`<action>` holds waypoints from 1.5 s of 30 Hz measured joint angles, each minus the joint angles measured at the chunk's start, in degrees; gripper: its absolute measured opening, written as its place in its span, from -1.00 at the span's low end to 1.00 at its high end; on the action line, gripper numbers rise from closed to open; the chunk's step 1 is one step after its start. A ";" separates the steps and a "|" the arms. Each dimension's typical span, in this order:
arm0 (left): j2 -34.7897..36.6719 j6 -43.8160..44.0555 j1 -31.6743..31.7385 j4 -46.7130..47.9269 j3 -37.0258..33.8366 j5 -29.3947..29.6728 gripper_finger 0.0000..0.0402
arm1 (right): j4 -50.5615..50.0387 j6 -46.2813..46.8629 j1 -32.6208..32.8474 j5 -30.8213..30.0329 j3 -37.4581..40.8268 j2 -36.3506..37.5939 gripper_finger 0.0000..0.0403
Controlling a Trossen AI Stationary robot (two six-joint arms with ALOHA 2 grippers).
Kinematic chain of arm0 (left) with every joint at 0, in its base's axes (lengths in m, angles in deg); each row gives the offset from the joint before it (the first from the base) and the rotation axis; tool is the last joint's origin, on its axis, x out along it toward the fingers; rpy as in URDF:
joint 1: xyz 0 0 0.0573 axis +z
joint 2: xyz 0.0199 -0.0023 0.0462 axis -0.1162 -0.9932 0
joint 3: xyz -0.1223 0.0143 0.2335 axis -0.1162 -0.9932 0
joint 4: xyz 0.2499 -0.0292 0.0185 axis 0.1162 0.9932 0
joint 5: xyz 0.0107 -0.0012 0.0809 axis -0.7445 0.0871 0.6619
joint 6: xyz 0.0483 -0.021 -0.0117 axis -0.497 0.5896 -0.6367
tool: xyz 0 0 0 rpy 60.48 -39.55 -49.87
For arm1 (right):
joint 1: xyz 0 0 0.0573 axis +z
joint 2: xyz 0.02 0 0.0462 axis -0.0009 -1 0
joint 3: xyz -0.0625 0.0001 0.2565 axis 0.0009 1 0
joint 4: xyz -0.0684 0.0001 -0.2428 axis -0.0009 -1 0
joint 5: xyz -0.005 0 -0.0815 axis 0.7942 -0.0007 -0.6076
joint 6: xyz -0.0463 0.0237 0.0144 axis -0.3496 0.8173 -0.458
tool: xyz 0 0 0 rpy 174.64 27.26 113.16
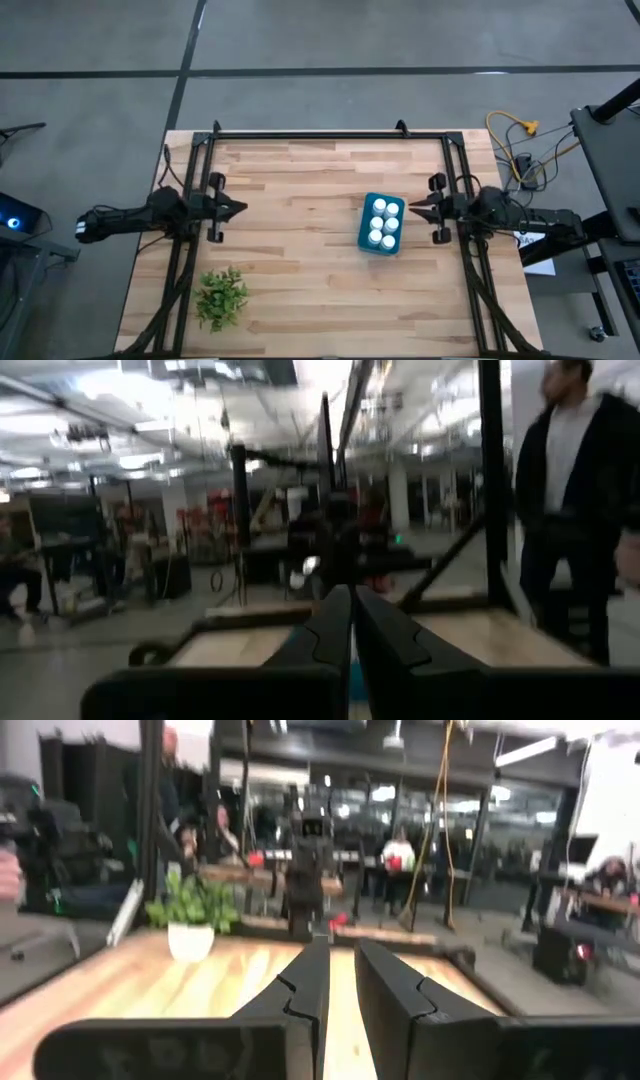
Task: Pick and place pill bottles into a basket
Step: Return to Home Position
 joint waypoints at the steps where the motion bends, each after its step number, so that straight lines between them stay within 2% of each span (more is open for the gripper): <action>1: 0.05 -0.68 -0.01 1.63 0.00 0.02 -1.00 | -1.30 0.01 0.00 -0.39 0.00 0.02 -0.79; 9: -0.32 -1.44 -0.01 12.59 -0.04 0.24 -1.00 | -9.64 -2.11 0.02 -1.99 0.00 -0.50 -0.79; 18: -3.48 3.42 0.00 12.99 -0.04 2.97 -1.00 | -10.04 -6.55 0.04 -7.37 -0.02 -4.53 -0.79; 27: -6.51 3.49 0.01 12.93 -0.02 3.17 -1.00 | -9.96 4.45 0.04 -7.50 -0.02 -6.36 -0.79; 36: -8.80 3.49 0.01 12.82 -0.02 3.17 -1.00 | -9.90 -6.03 0.04 -7.50 -0.02 -6.34 -0.79; 45: -10.53 3.49 -0.01 12.75 -0.02 3.16 -1.00 | -9.92 -7.37 0.04 -7.50 -0.02 -6.34 -0.79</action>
